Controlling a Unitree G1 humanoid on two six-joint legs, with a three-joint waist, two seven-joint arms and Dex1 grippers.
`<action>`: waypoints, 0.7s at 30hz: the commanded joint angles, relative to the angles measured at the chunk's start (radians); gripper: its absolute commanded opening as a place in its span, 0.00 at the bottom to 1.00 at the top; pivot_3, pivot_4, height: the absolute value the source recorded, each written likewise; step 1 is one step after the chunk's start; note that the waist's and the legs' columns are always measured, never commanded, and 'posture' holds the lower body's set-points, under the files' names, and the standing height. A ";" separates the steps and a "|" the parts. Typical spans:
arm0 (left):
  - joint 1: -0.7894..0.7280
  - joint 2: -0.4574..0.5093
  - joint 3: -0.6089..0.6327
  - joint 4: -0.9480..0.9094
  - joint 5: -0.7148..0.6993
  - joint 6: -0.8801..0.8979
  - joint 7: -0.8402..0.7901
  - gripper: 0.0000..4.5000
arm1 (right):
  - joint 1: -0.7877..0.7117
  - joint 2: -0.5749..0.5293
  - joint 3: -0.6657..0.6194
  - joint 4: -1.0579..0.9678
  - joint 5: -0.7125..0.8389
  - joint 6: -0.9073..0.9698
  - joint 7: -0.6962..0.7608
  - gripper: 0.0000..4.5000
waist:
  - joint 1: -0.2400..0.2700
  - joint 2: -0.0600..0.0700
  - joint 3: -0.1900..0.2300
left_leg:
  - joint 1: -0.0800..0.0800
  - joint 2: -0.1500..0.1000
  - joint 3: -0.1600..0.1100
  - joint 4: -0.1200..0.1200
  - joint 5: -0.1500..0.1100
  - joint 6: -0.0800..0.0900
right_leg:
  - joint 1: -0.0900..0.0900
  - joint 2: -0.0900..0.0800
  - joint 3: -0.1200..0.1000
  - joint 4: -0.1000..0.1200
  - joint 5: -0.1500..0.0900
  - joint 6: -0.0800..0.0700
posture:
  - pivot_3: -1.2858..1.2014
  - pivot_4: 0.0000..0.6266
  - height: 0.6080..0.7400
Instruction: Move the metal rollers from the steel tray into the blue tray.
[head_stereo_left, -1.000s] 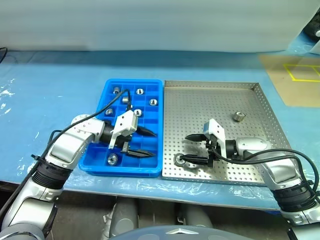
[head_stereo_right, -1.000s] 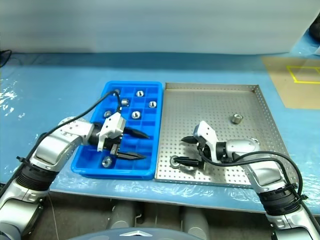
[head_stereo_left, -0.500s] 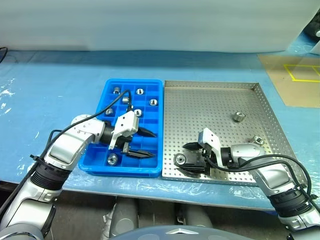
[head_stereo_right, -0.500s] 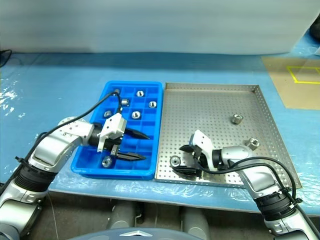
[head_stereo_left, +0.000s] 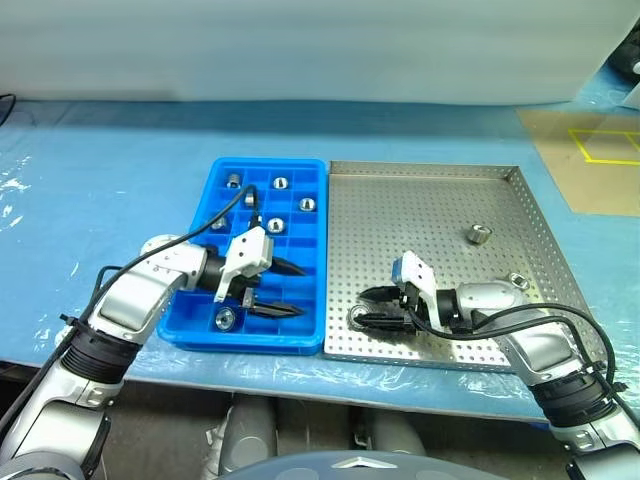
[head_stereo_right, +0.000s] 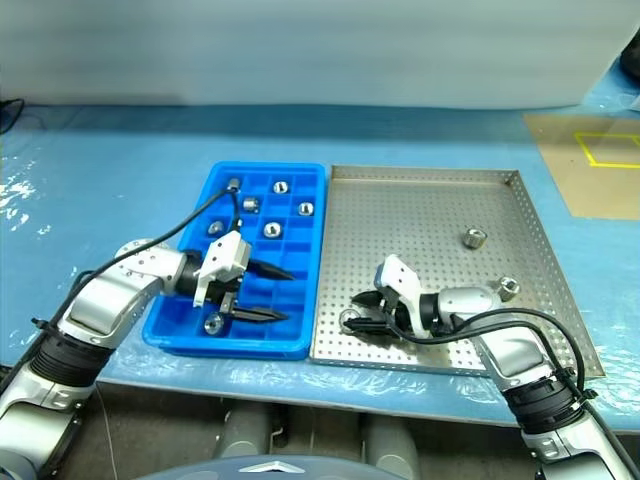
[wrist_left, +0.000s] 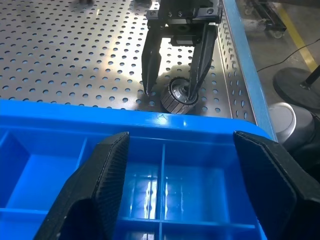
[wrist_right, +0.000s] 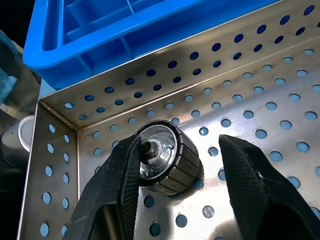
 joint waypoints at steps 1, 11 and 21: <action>0.010 0.009 0.008 -0.010 0.000 -0.024 -0.009 0.78 | -0.004 -0.010 0.004 -0.032 -0.004 -0.006 0.006 0.58 | 0.000 0.000 0.000 | 0.000 0.000 0.000 0.000 0.000 0.000 | 0.000 0.000 0.000 0.000 0.000 0.000 | 0.49 0.24 1.00; 0.019 0.012 0.008 0.001 0.010 -0.043 -0.014 0.78 | -0.008 -0.018 0.009 -0.026 -0.009 -0.008 0.022 0.58 | 0.000 0.000 0.000 | 0.000 0.000 0.000 0.000 0.000 0.000 | 0.000 0.000 0.000 0.000 0.000 0.000 | 0.49 0.24 1.00; 0.012 0.003 0.007 0.019 0.023 -0.065 -0.012 0.78 | 0.002 -0.020 0.019 -0.010 -0.029 -0.053 0.046 0.27 | 0.000 0.000 0.000 | 0.001 0.000 0.000 0.000 0.000 0.000 | 0.000 0.000 0.000 0.000 0.000 0.000 | 0.49 0.24 1.00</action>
